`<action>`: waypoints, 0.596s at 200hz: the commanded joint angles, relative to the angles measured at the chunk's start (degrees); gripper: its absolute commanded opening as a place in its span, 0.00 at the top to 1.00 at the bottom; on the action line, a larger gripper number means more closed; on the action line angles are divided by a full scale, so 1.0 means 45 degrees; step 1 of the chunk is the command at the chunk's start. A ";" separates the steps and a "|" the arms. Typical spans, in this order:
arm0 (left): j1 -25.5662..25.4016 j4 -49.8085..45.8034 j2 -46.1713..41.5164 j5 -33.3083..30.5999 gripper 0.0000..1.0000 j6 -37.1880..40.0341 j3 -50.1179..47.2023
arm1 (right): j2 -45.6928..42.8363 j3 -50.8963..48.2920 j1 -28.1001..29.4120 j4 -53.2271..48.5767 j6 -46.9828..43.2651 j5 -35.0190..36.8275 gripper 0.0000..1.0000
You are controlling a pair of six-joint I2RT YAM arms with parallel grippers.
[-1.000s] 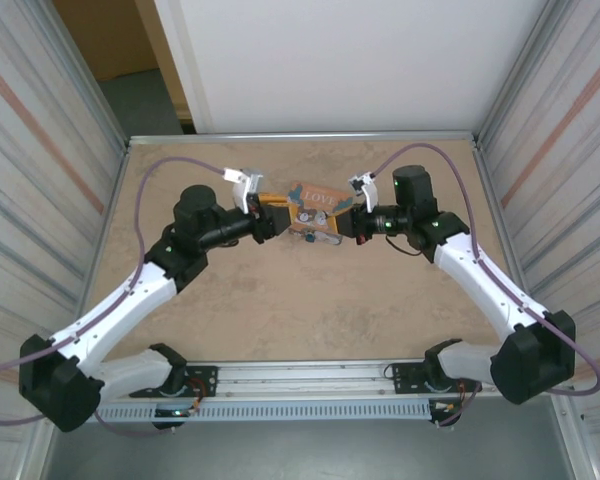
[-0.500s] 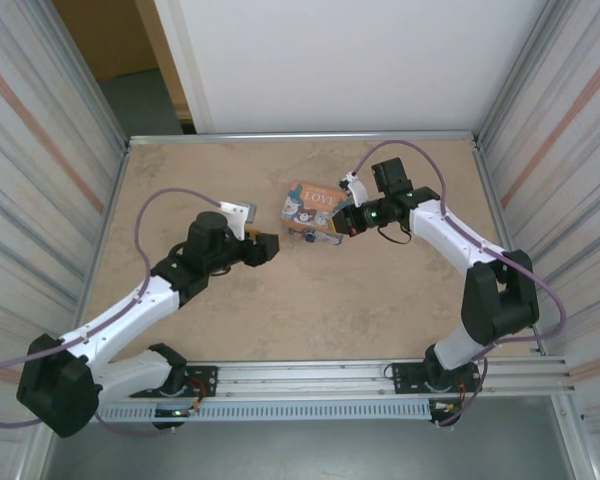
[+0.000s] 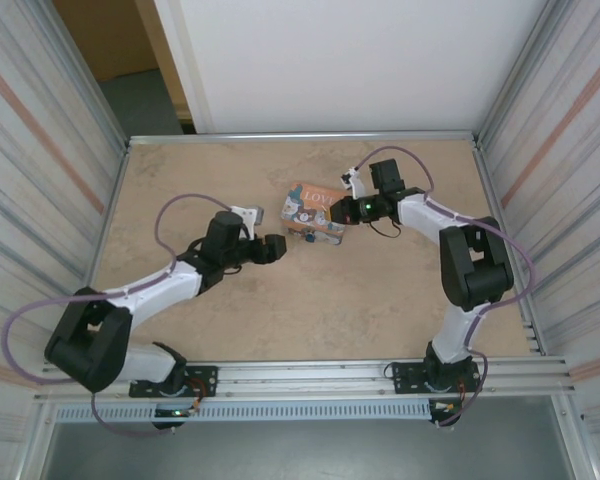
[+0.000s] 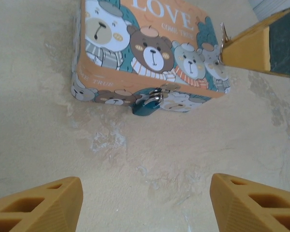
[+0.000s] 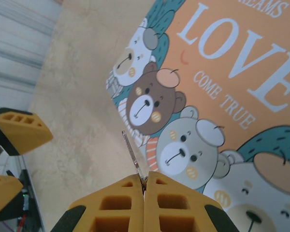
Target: Unlock a padlock with a key
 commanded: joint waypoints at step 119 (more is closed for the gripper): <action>-0.0093 0.1923 0.3980 0.1823 0.31 0.0090 0.1952 | 0.1346 0.0018 -0.0153 0.1133 0.0718 -0.0204 1.00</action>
